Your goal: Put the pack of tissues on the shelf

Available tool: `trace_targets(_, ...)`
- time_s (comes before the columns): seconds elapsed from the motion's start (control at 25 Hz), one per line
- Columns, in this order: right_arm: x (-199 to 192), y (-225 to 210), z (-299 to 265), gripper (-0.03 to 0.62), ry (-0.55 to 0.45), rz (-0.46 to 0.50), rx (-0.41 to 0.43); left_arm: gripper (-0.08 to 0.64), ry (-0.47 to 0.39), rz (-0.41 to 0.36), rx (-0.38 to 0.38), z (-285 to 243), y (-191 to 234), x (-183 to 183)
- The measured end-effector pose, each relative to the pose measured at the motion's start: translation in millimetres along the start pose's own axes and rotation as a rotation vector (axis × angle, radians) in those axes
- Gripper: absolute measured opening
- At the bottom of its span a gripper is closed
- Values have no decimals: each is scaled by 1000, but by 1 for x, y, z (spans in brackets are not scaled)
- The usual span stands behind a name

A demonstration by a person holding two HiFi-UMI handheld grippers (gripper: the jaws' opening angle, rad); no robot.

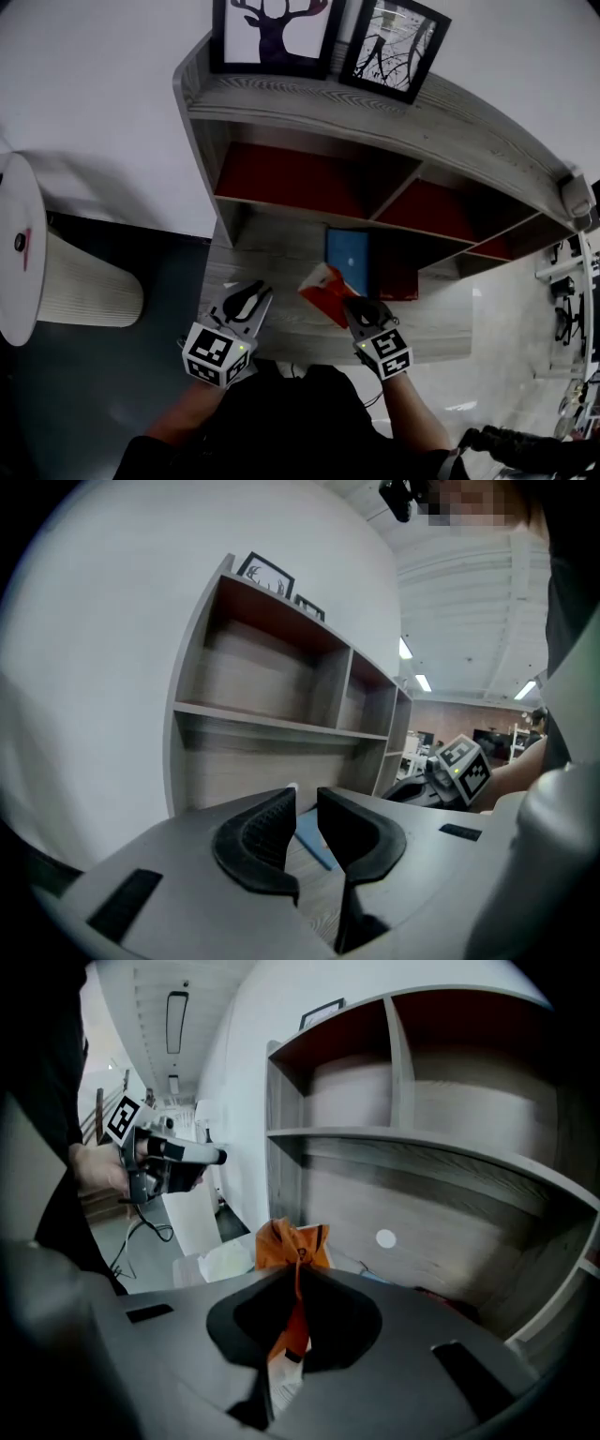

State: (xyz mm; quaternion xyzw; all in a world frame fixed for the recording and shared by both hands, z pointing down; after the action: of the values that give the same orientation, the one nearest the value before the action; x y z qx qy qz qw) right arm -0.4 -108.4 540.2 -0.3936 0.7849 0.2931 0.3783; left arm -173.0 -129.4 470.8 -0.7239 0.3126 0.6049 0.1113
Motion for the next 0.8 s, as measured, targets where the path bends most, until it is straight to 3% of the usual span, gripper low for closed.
trace_targets(0.56, 61, -88, 79, 23, -153, 36, 74, 75, -43, -34, 113, -39, -35, 44)
trace_targets(0.8, 76, -126, 103, 23, -184, 33, 74, 77, -23, -86, 117, -58, -56, 58)
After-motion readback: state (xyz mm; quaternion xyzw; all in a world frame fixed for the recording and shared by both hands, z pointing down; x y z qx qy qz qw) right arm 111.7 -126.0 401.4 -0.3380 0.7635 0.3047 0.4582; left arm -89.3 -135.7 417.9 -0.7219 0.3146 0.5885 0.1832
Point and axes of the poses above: the fingertips, and each gripper's own axes: z backward along the fingers, y to its left, x out of its top, the point moved 1 cm from there along z, backward along the fingers, and after that the axes turned 10 degrees about -x, right-handed, at the moved point
